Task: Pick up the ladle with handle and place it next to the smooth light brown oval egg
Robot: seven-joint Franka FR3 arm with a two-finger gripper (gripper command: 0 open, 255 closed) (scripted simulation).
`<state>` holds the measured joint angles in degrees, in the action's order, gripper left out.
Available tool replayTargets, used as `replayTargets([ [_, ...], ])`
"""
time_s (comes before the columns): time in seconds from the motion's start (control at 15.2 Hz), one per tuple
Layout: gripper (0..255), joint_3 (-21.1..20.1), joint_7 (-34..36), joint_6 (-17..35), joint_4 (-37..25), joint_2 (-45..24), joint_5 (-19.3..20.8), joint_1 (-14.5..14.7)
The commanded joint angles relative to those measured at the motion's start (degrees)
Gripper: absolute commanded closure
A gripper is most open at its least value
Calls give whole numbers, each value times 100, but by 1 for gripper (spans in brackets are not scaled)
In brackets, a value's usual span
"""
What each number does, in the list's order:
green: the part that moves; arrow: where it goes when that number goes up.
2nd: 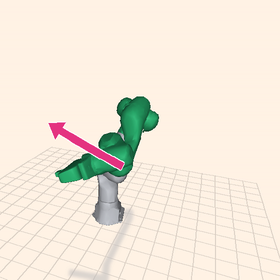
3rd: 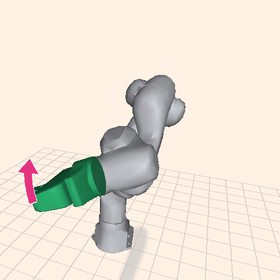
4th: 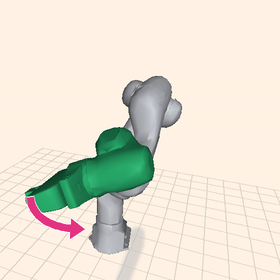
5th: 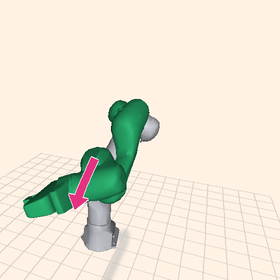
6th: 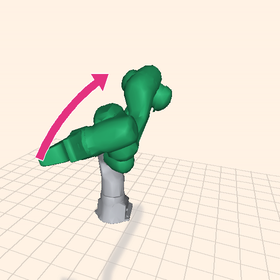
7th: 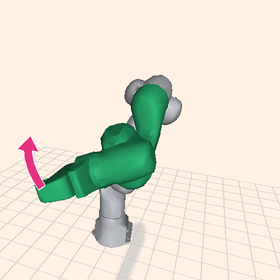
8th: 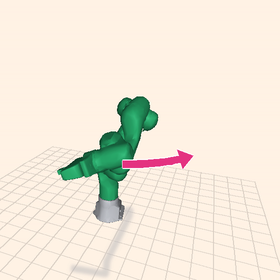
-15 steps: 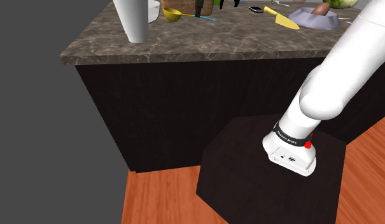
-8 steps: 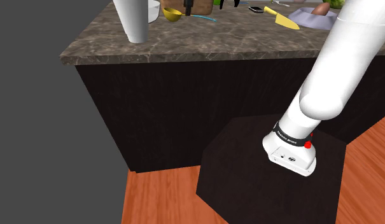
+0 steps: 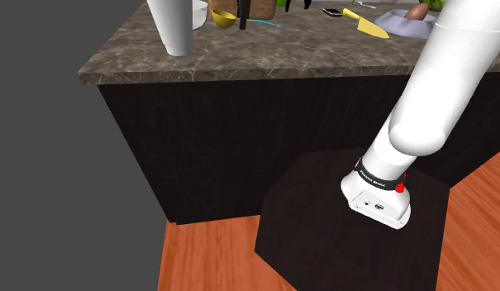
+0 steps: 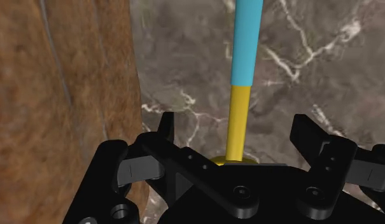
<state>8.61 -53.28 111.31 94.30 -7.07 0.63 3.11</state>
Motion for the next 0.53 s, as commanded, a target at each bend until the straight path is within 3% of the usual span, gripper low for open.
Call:
replayTargets([
  [0.0,0,0,-1,4,1,-2,-1,-1],
  [0.2,0,0,-1,4,1,-2,-1,-1],
  [0.26,255,0,-1,4,1,-2,-1,-1],
  [0.46,255,-1,1,4,2,-2,0,1],
])
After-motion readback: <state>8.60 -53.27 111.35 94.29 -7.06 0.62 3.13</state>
